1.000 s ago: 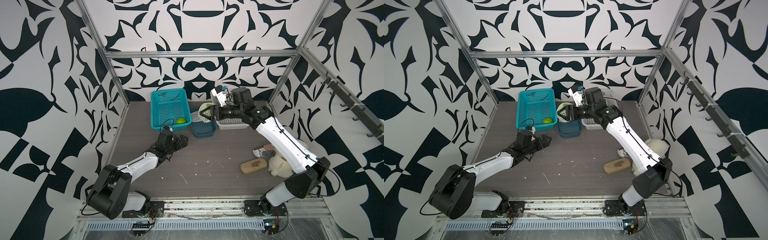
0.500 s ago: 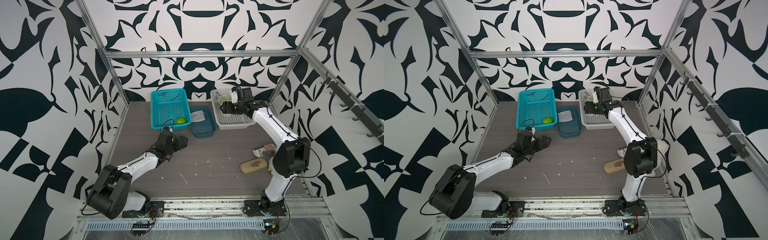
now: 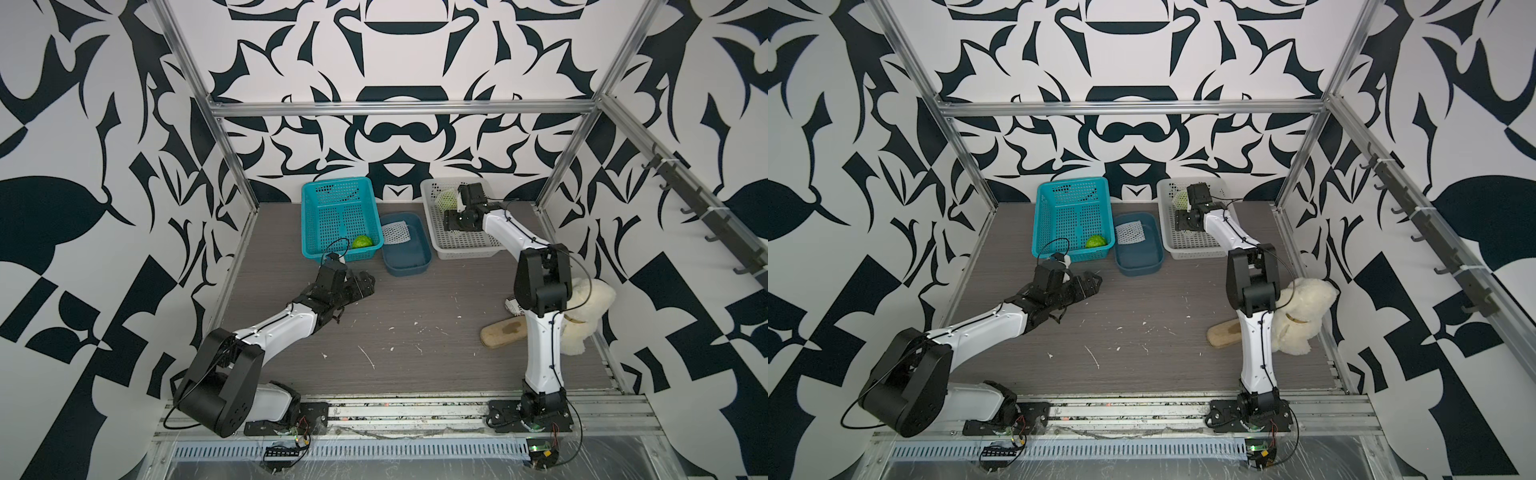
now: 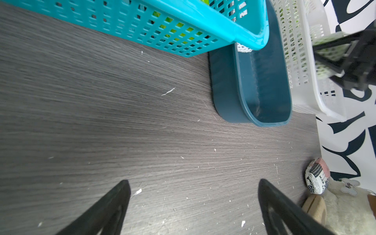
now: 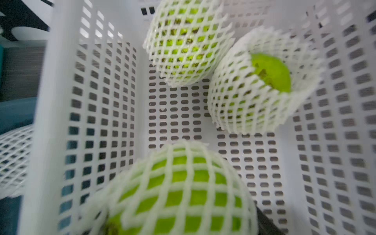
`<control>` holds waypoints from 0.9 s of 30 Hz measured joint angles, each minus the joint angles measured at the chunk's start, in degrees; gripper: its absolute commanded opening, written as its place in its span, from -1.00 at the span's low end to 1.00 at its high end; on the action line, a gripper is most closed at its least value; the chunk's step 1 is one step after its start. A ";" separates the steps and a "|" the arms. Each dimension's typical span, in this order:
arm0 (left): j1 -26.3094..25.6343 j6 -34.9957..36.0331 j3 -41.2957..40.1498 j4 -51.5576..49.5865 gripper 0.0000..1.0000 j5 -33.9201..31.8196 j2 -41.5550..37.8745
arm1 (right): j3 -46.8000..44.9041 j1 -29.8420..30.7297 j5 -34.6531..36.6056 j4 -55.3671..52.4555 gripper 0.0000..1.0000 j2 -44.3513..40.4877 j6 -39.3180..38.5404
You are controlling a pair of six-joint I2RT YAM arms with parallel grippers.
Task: Sleeve custard apples in foam nets
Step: Place the custard apple in the basket.
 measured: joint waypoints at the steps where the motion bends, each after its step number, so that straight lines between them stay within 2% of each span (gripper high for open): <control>1: 0.00 0.00 0.00 -0.04 0.99 -0.02 0.00 | 1.68 0.00 0.00 -0.26 0.38 1.81 0.13; 9: 0.00 0.00 0.00 -0.63 0.99 -0.17 -0.02 | 8.22 0.00 -0.24 -1.51 0.41 8.85 1.20; 18: 0.00 -0.02 0.00 -0.87 0.99 -0.35 -0.07 | 10.01 0.00 -1.49 -1.88 0.49 10.47 2.40; 19: 0.00 -0.02 0.00 -0.87 0.99 -0.39 -0.07 | 10.01 0.00 -1.62 -1.88 0.53 10.47 2.47; 20: 0.00 -0.02 0.00 -0.87 0.99 -0.42 -0.07 | 10.01 0.00 -1.81 -1.95 0.67 10.47 2.56; 21: 0.00 -0.04 0.00 -0.90 0.99 -0.42 -0.09 | 10.03 0.00 -1.95 -2.01 0.94 10.47 2.78; 27: 0.00 -0.04 0.00 -1.03 0.99 -0.42 -0.72 | 10.23 -0.02 -2.51 -2.97 0.99 10.47 3.48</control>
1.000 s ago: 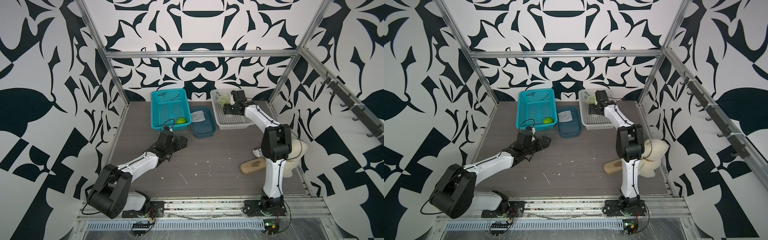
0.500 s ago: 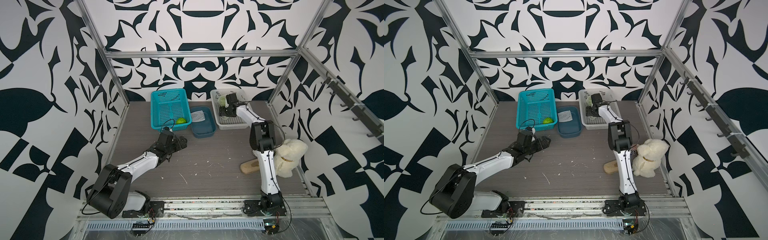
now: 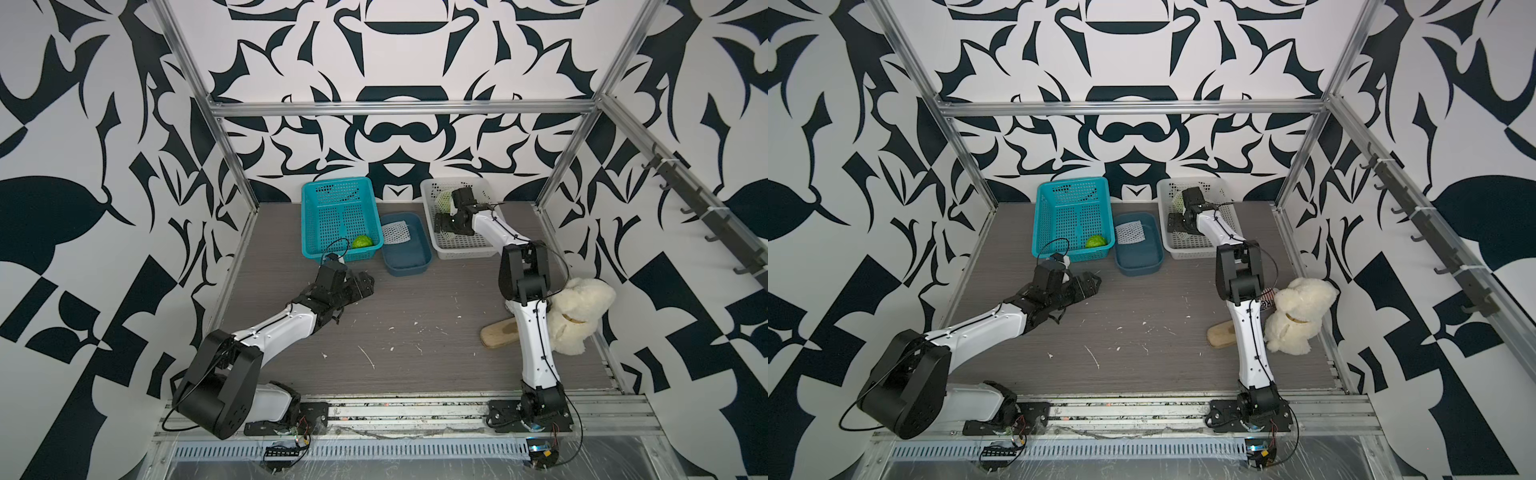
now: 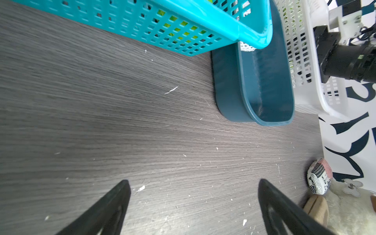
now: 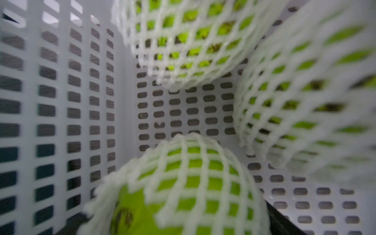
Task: Sleeve custard apples in foam nets
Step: Place the custard apple in the basket.
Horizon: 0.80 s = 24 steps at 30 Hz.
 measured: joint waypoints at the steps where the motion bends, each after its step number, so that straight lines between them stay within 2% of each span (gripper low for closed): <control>1: 0.00 0.00 0.00 -0.04 0.99 0.00 -0.13 | 0.00 0.00 -0.02 -0.17 0.99 0.00 0.02; 13: 0.00 1.62 2.08 -4.44 0.99 -0.81 -4.00 | 0.66 0.00 1.18 -5.79 0.98 -2.25 -0.44; 20: 0.04 6.93 11.74 -8.46 0.99 -3.78 -5.40 | 0.66 -0.11 1.46 -7.17 0.99 -8.13 -0.72; 24: 1.42 11.21 18.49 -10.40 0.99 -6.54 -2.29 | 0.66 -0.11 1.29 -7.65 0.99 -10.64 -0.83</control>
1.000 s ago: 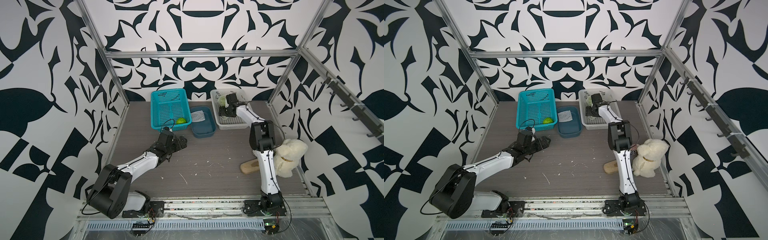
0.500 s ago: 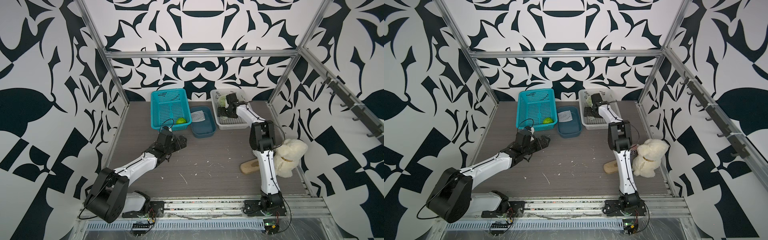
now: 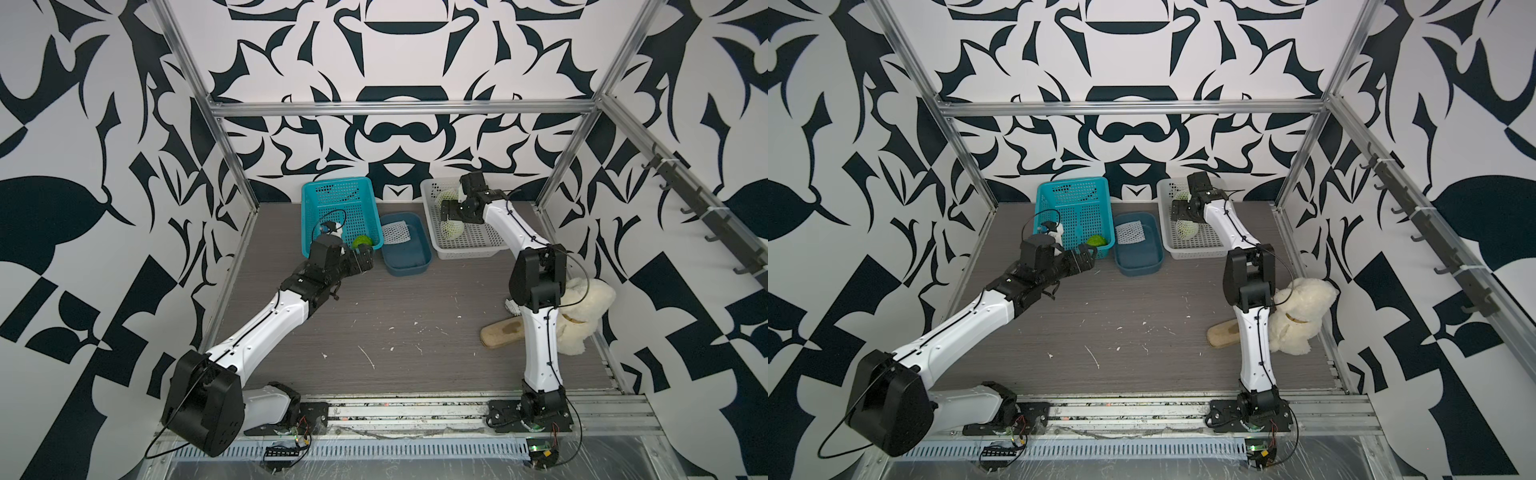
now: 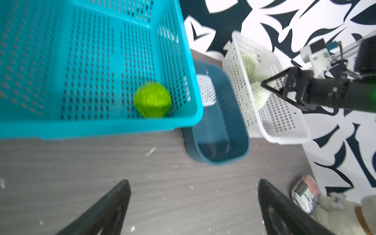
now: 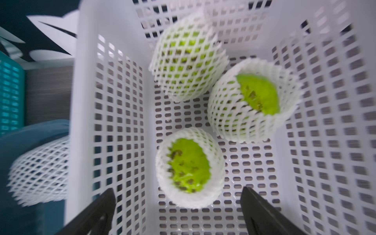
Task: Sleeve custard apples in foam nets
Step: Place the custard apple in the basket, then pick up the custard apple from the basket.
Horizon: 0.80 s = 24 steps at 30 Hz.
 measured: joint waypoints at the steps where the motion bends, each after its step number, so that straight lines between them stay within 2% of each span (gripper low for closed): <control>1: 0.81 0.94 1.88 -0.35 0.99 -0.52 1.55 | 0.00 0.00 -0.04 -0.22 0.98 -0.46 -0.11; 6: 5.22 4.22 10.16 -3.06 0.99 -1.81 10.69 | -3.08 0.00 -0.92 -0.24 0.99 -4.39 -0.70; 13: 8.17 7.76 23.58 -10.75 0.99 -1.64 25.66 | -15.08 0.00 -1.75 1.99 0.99 -14.91 -0.98; 24: 9.38 14.91 42.77 -25.59 1.00 9.03 39.89 | -33.40 0.00 -1.22 6.14 0.99 -27.41 -0.94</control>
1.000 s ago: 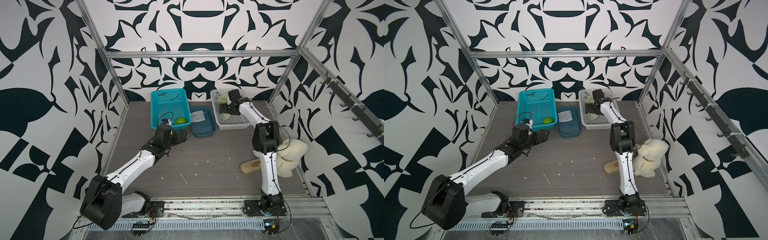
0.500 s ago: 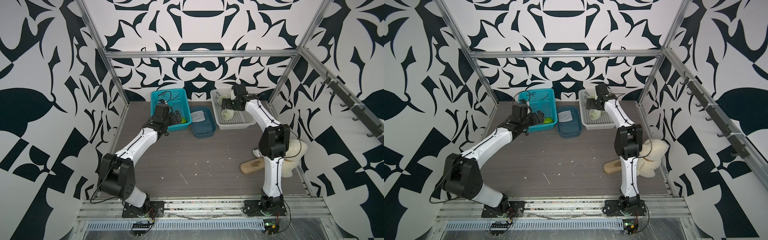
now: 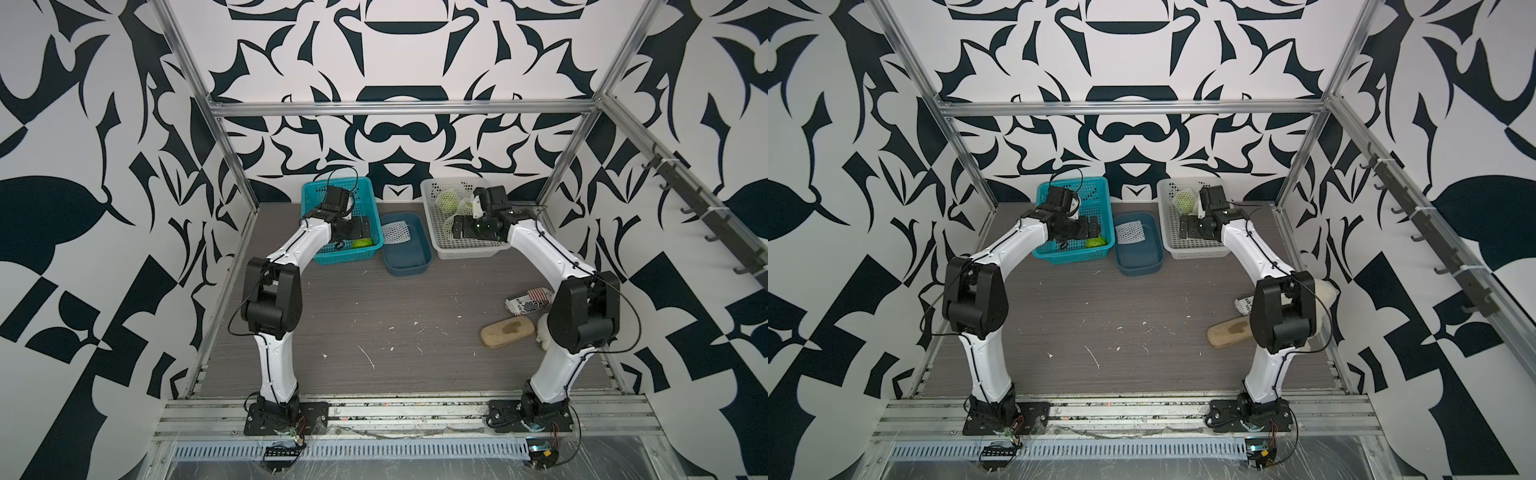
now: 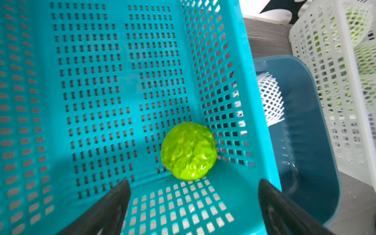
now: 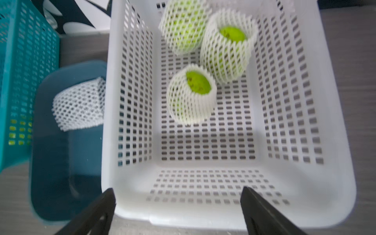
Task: Sleeve custard apples in foam nets
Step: Pick up the custard apple from the basket.
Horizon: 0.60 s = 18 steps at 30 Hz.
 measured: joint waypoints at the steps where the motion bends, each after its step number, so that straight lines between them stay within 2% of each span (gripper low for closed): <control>1: 0.35 0.37 1.46 -0.79 0.99 0.98 1.11 | -1.18 0.00 0.02 0.24 0.99 -0.92 0.00; 5: 1.84 1.38 5.60 -4.07 0.95 4.70 5.60 | -4.17 0.00 0.90 0.66 0.99 -5.05 -0.11; 11: 2.49 2.21 7.26 -7.82 0.90 8.22 10.25 | -6.93 0.00 2.21 4.04 0.99 -11.41 -0.46; 18: 2.29 2.40 9.14 -9.55 0.85 9.57 13.75 | -7.76 0.00 3.26 5.31 0.99 -12.61 -1.33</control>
